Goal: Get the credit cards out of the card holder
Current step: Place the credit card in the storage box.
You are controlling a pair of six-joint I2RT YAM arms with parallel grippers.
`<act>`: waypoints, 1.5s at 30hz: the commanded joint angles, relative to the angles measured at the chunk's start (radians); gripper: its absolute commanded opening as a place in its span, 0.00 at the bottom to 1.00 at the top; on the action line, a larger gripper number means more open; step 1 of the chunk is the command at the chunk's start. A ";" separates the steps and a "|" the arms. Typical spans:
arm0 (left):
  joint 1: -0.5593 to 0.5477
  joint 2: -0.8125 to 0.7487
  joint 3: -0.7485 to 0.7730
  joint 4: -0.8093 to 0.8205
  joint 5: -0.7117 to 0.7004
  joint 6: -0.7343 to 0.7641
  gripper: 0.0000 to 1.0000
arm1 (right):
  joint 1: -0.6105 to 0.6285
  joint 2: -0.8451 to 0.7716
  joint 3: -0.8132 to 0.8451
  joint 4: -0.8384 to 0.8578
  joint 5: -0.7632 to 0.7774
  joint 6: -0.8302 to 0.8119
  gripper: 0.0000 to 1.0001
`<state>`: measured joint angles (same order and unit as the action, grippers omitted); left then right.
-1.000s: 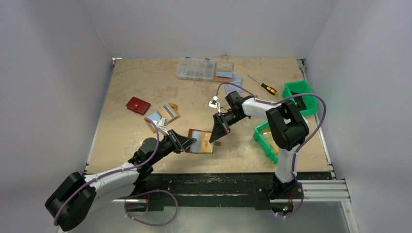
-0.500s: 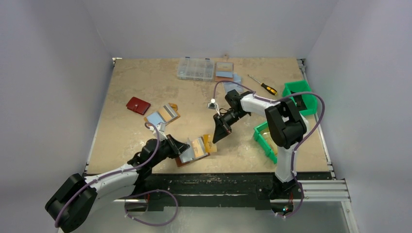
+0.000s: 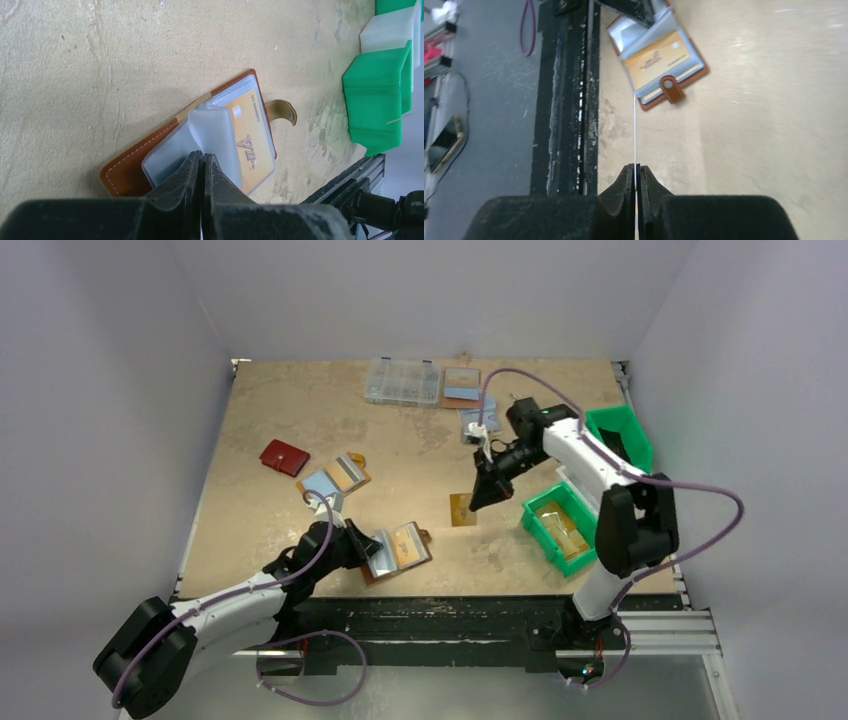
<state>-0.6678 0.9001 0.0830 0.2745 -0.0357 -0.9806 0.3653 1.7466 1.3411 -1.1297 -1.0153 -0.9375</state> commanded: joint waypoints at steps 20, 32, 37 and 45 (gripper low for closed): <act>0.004 0.029 0.075 0.008 0.027 0.149 0.00 | -0.483 -0.330 0.088 -0.280 0.465 -0.135 0.00; 0.005 0.031 0.076 0.015 0.031 0.153 0.00 | -0.511 -0.298 0.018 -0.285 0.584 -0.137 0.00; 0.005 0.022 0.077 0.009 0.031 0.153 0.00 | -0.511 -0.258 -0.016 -0.278 0.591 -0.172 0.00; 0.005 0.023 0.077 0.009 0.031 0.154 0.00 | -0.510 -0.207 -0.082 -0.230 0.646 -0.173 0.01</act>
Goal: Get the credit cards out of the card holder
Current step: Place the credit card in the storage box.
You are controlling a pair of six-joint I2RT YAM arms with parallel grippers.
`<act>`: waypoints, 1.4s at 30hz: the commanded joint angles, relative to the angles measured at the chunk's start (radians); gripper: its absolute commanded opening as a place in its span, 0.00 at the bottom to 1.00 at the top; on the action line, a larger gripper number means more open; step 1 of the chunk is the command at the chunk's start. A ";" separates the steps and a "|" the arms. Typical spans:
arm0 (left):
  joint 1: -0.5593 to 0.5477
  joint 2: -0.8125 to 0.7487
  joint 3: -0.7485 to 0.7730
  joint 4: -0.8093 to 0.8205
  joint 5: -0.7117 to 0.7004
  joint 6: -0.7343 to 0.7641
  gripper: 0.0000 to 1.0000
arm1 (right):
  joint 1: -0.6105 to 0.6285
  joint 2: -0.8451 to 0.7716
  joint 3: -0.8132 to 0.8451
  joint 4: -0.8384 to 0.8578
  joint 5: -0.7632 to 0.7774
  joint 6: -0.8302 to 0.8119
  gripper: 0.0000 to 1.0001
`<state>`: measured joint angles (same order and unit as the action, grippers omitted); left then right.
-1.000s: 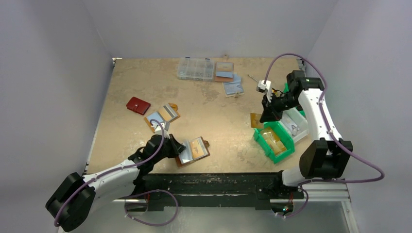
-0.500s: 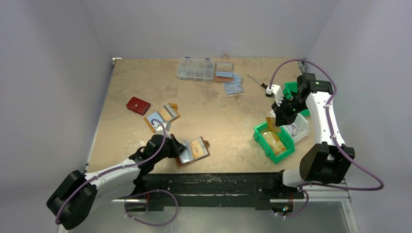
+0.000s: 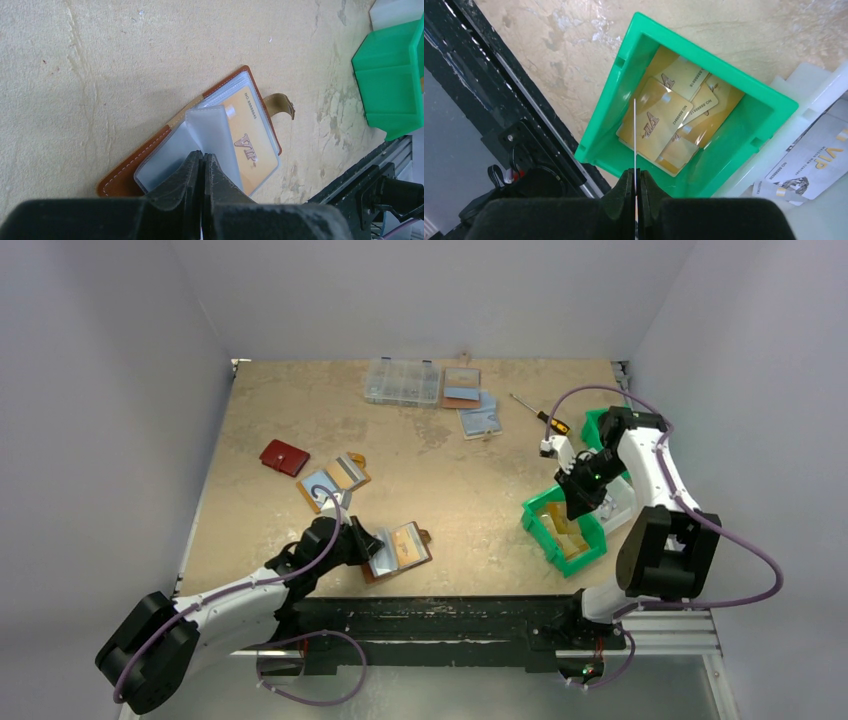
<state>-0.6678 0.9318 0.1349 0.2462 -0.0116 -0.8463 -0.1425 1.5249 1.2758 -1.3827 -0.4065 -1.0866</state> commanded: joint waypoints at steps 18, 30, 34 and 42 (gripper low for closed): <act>0.004 -0.016 0.014 0.042 0.007 0.010 0.00 | 0.004 0.095 -0.049 0.109 0.037 0.016 0.05; 0.004 -0.021 0.009 0.043 0.007 0.008 0.00 | 0.032 0.106 -0.046 0.142 0.045 0.053 0.15; 0.004 -0.022 0.009 0.043 0.023 0.007 0.00 | 0.035 0.102 -0.040 0.148 0.049 0.064 0.20; 0.004 -0.029 0.011 0.044 0.033 0.004 0.00 | 0.037 0.067 -0.020 0.162 0.073 0.091 0.25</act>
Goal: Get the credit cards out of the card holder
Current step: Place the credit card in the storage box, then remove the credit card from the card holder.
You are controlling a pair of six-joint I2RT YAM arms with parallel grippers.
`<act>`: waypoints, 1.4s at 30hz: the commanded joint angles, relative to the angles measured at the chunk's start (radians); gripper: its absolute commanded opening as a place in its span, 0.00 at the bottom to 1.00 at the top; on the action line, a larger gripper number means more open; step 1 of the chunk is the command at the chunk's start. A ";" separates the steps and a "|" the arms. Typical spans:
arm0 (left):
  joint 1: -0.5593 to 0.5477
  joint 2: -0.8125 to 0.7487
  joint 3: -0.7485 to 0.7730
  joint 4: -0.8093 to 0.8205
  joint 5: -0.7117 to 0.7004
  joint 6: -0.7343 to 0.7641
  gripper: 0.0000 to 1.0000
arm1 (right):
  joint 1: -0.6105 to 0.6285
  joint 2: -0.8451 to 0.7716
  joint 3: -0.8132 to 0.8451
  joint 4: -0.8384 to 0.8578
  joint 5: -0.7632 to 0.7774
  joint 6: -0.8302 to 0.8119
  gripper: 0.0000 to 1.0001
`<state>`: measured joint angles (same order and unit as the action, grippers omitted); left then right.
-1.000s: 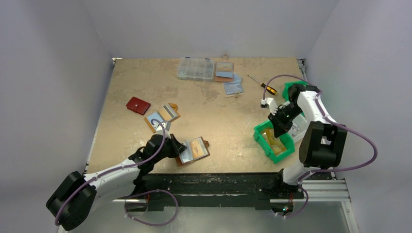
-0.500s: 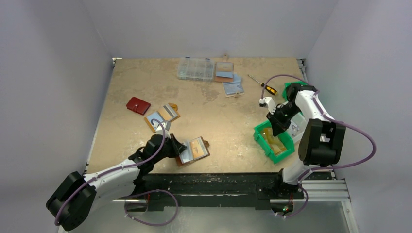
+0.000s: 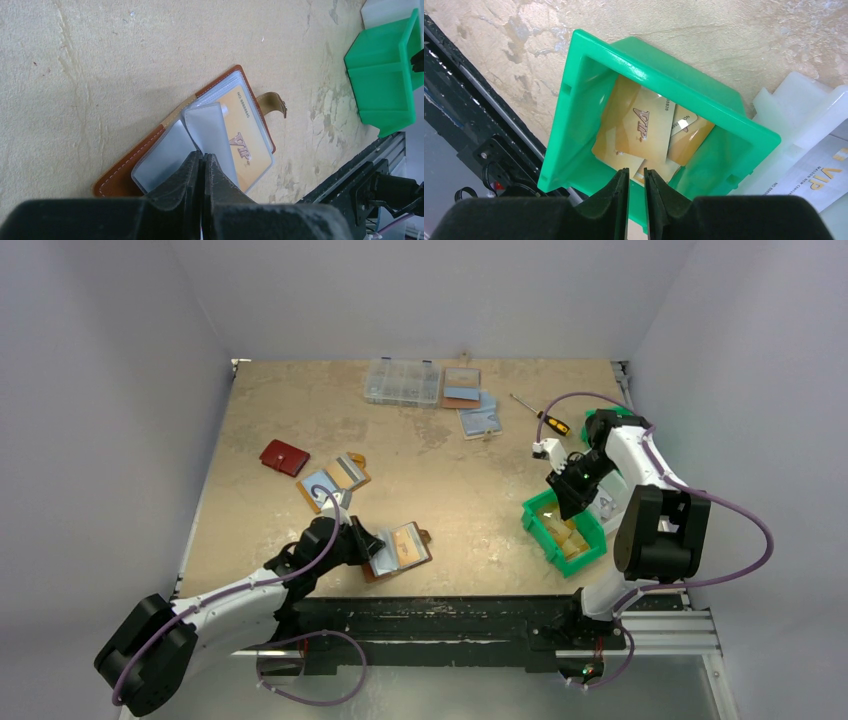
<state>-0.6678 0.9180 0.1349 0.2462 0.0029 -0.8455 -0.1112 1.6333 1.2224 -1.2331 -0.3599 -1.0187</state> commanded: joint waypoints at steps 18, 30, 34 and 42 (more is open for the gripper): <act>0.004 0.027 0.039 0.130 0.093 -0.034 0.00 | 0.005 -0.205 0.143 -0.044 -0.261 0.018 0.33; 0.004 0.336 0.262 0.328 0.261 -0.053 0.00 | 0.035 -0.238 -0.041 0.088 -0.796 -0.018 0.35; 0.005 0.430 0.354 0.360 0.302 -0.060 0.00 | 0.064 -0.276 -0.107 0.142 -0.828 -0.054 0.35; 0.004 0.565 0.434 0.404 0.340 -0.087 0.00 | 0.125 -0.282 -0.140 0.159 -0.837 -0.155 0.41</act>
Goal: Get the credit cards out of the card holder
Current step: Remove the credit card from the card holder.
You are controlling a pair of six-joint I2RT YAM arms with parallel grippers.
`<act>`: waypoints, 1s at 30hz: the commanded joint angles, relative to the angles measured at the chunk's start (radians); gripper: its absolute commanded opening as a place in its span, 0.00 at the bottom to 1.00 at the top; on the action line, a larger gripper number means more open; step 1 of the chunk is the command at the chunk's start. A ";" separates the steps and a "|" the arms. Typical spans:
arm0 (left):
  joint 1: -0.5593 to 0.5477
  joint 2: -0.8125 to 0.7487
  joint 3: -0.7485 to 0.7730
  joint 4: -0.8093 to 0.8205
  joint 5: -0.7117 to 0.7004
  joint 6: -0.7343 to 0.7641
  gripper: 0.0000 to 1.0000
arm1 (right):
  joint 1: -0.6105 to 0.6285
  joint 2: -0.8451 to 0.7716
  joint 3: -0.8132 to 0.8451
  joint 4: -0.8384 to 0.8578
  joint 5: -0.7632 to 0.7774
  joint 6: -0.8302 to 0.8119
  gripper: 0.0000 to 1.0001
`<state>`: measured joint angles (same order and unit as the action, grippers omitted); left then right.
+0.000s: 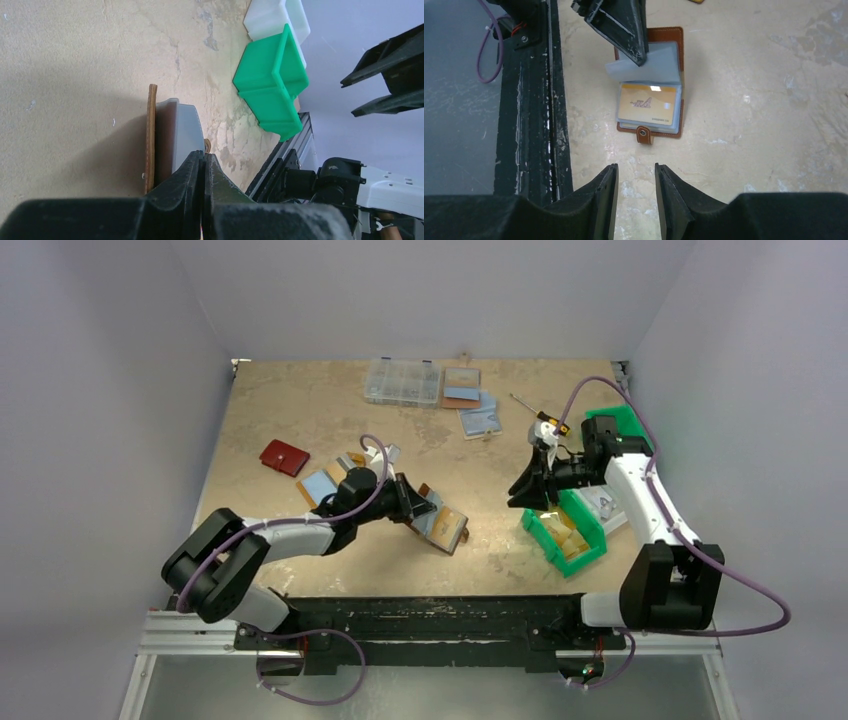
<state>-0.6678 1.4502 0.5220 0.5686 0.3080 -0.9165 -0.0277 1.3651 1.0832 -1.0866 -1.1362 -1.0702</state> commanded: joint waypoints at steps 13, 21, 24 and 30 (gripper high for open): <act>0.011 -0.061 -0.008 -0.253 -0.169 0.114 0.00 | 0.321 0.010 0.026 0.111 0.097 -0.144 0.41; 0.011 -0.185 -0.095 -0.456 -0.361 0.115 0.00 | 0.550 0.107 0.051 0.235 0.268 -0.054 0.40; 0.011 -0.180 -0.100 -0.498 -0.385 0.116 0.00 | 0.603 0.149 0.055 0.245 0.290 -0.040 0.39; 0.011 -0.196 -0.095 -0.567 -0.437 0.104 0.14 | 0.665 0.177 0.022 0.313 0.302 0.033 0.39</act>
<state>-0.6613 1.2804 0.4271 0.0723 -0.0612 -0.8227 0.6109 1.5459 1.1004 -0.8406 -0.8509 -1.1000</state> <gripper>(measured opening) 0.090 0.392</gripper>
